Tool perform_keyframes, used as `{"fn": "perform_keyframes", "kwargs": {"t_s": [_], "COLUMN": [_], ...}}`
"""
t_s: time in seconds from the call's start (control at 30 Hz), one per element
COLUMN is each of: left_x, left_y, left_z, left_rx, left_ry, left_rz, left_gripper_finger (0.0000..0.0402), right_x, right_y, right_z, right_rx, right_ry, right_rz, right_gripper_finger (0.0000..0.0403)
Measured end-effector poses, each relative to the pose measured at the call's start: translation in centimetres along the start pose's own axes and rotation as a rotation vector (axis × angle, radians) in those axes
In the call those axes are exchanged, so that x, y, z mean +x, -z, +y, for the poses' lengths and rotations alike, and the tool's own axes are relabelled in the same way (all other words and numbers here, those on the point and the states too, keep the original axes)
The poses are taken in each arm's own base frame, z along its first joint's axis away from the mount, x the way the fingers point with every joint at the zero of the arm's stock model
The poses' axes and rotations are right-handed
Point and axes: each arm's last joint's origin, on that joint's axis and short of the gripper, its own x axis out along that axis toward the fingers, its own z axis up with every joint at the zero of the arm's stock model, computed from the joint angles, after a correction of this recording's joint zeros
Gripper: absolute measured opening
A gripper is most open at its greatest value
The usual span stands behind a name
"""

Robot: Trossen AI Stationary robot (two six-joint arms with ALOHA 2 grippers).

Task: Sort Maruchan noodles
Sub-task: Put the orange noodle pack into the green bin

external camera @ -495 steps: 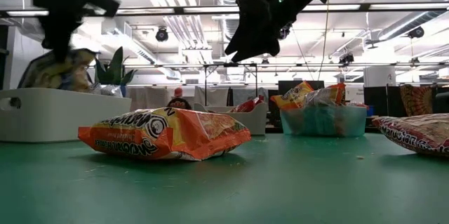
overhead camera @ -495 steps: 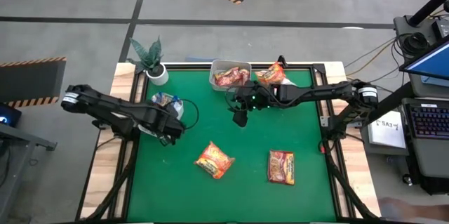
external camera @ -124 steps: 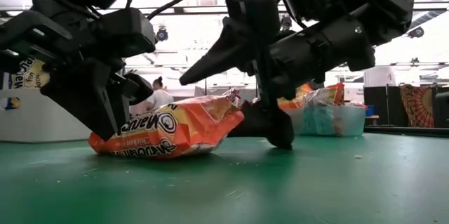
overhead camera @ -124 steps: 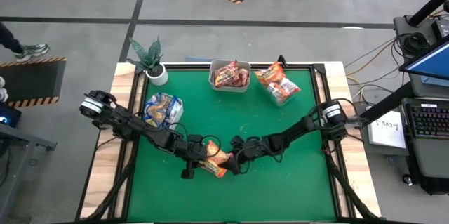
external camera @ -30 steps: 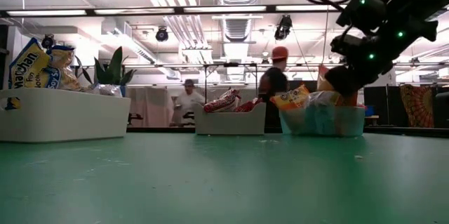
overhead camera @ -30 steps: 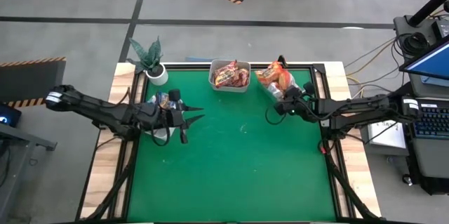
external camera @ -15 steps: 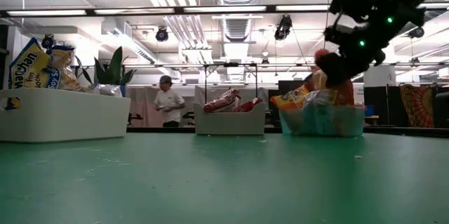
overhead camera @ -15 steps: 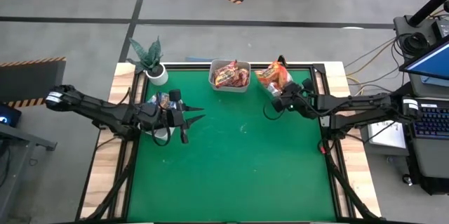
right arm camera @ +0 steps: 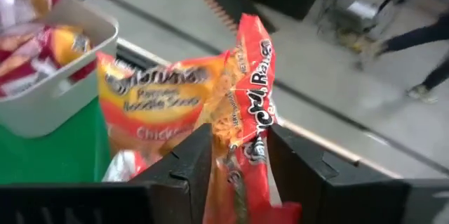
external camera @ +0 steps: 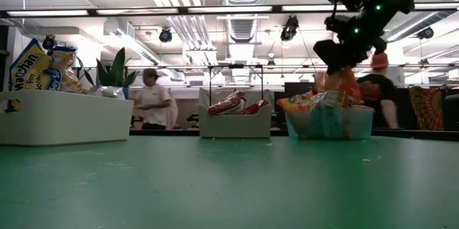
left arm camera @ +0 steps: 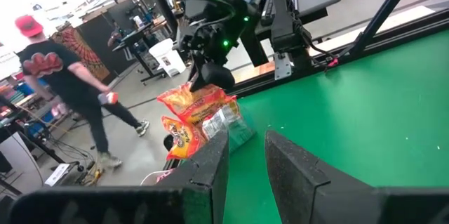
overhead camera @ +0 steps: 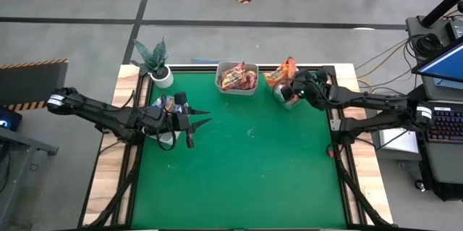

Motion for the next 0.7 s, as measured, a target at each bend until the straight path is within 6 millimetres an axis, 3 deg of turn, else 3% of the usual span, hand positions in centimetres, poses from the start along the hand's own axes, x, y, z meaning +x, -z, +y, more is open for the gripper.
{"fn": "perform_keyframes", "kwargs": {"t_s": [0.2, 0.33, 0.47, 0.7], "left_x": [0.0, 0.0, 0.0, 0.0], "left_y": [0.0, 0.0, 0.0, 0.0], "left_z": [0.0, 0.0, 0.0, 0.0], "left_rx": [0.001, 0.009, 0.01, 0.009], "left_ry": [0.0, 0.0, 0.0, 0.0], "left_rz": [0.003, 0.003, 0.003, 0.003], "left_gripper_finger": [0.0077, 0.0077, 0.0077, 0.0077], "right_x": [1.1, 1.6, 1.6, 0.8], "right_y": [2.2, 4.0, 4.1, 2.3], "right_z": [-0.2, 0.0, -0.1, -0.4], "right_rx": [0.05, 0.07, 0.099, 0.112], "right_ry": [-0.105, -0.099, -0.091, -0.079], "right_rz": [0.123, 0.177, 0.199, 0.233], "right_gripper_finger": [0.0096, 0.0095, 0.0121, 0.0186]}}
